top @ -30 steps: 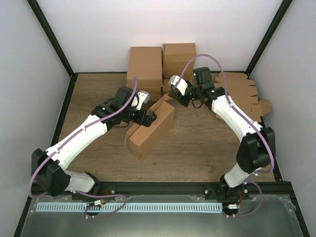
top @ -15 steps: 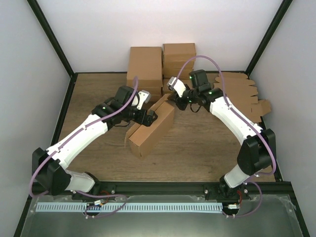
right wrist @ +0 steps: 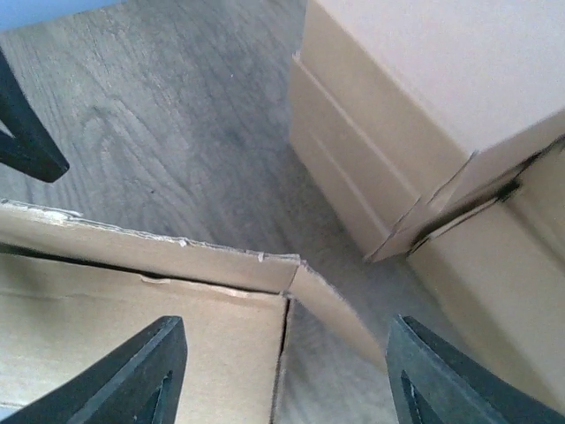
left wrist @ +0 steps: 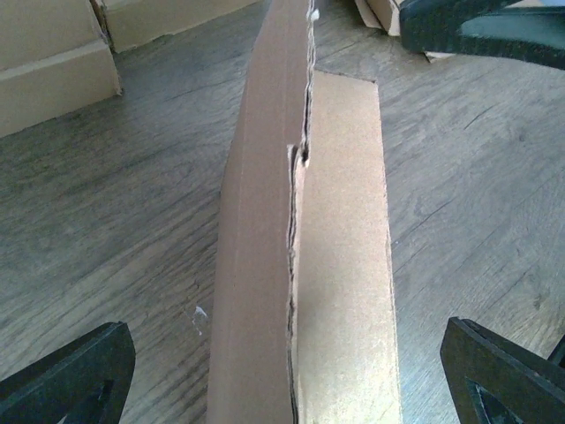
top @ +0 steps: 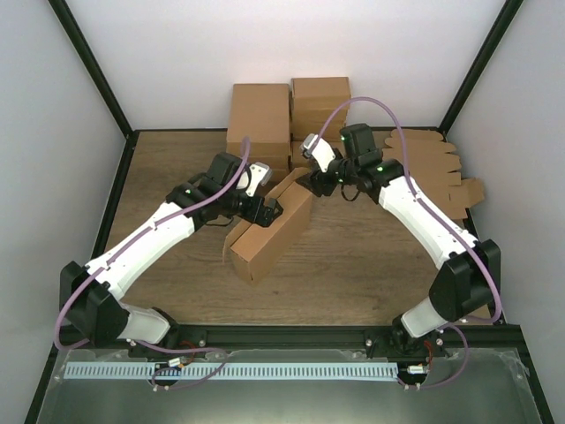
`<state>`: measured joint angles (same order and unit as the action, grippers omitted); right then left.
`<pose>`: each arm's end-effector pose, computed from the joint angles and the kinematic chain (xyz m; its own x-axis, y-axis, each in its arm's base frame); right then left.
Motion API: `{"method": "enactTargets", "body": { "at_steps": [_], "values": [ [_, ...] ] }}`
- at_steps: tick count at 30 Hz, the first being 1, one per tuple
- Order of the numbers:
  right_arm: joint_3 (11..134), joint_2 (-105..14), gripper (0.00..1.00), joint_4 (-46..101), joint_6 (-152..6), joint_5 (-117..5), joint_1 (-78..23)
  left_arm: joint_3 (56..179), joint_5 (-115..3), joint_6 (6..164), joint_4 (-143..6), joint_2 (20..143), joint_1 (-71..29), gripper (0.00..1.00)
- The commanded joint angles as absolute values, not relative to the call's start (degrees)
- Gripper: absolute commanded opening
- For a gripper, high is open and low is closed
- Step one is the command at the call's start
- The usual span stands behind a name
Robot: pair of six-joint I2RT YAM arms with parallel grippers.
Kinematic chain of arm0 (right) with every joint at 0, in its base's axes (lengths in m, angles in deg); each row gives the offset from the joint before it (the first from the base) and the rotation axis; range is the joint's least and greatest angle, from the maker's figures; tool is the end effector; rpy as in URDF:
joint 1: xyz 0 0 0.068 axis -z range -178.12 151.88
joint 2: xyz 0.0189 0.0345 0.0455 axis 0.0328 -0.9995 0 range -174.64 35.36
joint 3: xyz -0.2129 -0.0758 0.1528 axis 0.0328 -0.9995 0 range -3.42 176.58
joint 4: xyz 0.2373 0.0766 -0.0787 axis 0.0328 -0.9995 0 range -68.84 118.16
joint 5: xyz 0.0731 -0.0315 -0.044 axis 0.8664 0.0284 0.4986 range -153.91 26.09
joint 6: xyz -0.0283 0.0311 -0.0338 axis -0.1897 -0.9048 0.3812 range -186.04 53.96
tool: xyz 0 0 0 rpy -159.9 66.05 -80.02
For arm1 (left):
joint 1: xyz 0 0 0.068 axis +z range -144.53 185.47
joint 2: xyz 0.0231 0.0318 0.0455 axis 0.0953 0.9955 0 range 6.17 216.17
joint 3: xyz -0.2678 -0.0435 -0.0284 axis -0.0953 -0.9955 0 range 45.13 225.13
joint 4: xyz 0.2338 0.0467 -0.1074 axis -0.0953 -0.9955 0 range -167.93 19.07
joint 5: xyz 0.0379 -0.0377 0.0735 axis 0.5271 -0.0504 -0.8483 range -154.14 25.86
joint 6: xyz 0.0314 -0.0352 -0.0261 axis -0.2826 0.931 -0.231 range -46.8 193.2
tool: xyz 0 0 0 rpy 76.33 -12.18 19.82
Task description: Fold the paper box
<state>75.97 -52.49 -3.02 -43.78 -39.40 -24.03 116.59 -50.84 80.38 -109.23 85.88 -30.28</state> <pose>0.3024 0.1633 0.3327 -0.2715 -0.5151 -0.8130 -0.8513 0.5227 -0.0469 0.2375 -0.1812 0.3186 -0.6716 0.3336 -0.6616 0.6179 0.7449 -0.2516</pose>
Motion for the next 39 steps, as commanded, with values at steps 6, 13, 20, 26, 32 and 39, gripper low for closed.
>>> {"method": "enactTargets", "body": {
  "at_steps": [6,13,20,26,32,39],
  "values": [
    [76.3,-50.9,0.78,1.7,-20.5,-38.5,-22.2,119.6,-51.1,79.5,-110.6,86.2,-30.7,0.98],
    [83.5,-56.6,0.77,-4.1,-15.1,-34.2,-20.6,120.1,-51.1,80.1,-110.7,86.6,-30.7,0.97],
    [86.9,-61.6,0.62,-9.0,-12.3,-34.0,-20.7,120.6,-51.0,80.6,-111.3,86.9,-30.7,0.97],
    [88.7,-63.1,0.35,-10.3,-13.3,-32.7,-20.6,120.6,-51.1,80.8,-111.5,86.7,-30.7,0.97],
    [88.9,-61.7,0.02,-13.2,-18.3,-33.8,-20.7,120.1,-50.5,81.1,-111.6,87.5,-30.8,0.97],
    [85.0,-58.7,0.01,-13.4,-28.1,-33.6,-20.8,119.7,-49.7,80.9,-111.1,89.5,-31.3,0.98]
  ]
}}
